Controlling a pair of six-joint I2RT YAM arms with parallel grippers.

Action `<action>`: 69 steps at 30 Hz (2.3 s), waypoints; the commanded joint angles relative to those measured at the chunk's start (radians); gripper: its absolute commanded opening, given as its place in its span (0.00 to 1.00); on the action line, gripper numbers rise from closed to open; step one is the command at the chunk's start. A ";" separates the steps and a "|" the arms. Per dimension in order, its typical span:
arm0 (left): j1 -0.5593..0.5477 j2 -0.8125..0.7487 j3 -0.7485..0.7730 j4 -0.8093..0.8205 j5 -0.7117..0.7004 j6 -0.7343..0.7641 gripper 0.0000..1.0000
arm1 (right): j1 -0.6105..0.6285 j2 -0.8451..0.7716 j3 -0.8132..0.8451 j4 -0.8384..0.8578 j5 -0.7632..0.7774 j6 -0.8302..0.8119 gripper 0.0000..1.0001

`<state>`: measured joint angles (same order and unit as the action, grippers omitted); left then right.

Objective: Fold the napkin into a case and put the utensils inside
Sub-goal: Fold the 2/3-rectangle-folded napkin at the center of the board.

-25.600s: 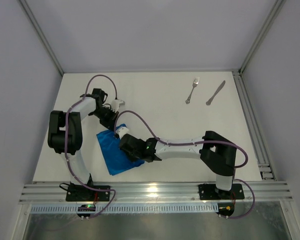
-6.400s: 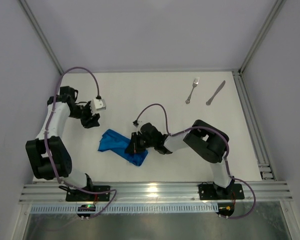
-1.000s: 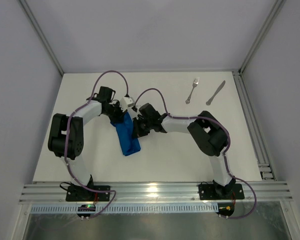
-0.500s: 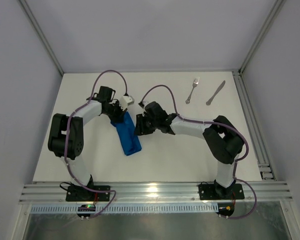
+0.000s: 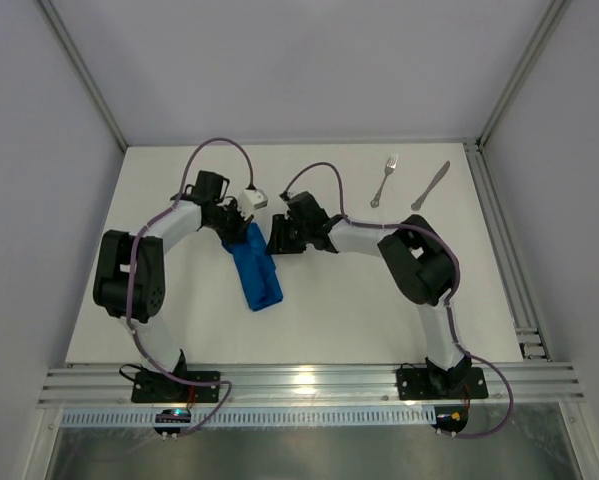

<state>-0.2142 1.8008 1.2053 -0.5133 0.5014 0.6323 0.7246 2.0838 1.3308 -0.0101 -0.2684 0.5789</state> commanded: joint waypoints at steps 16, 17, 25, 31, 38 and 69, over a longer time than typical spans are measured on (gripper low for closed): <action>-0.005 -0.054 0.016 0.052 0.100 -0.069 0.00 | -0.004 0.203 0.194 0.050 -0.147 0.015 0.08; -0.007 -0.046 0.025 0.055 0.098 -0.075 0.00 | -0.004 0.203 0.196 0.053 -0.153 0.013 0.04; -0.019 0.037 0.063 0.110 -0.006 -0.134 0.00 | -0.002 0.174 0.186 0.056 -0.187 -0.020 0.04; -0.027 0.078 0.066 0.128 -0.069 -0.157 0.00 | -0.002 0.159 0.176 0.055 -0.213 -0.033 0.04; -0.027 0.075 0.059 0.111 -0.078 -0.143 0.00 | -0.002 0.079 0.139 0.018 -0.157 -0.054 0.22; -0.027 0.065 0.069 0.101 -0.066 -0.144 0.00 | 0.137 -0.045 -0.079 -0.004 0.054 0.047 0.09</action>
<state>-0.2363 1.8847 1.2419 -0.4381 0.4263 0.5003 0.8627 2.0373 1.2675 -0.0433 -0.2420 0.6044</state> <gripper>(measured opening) 0.003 0.125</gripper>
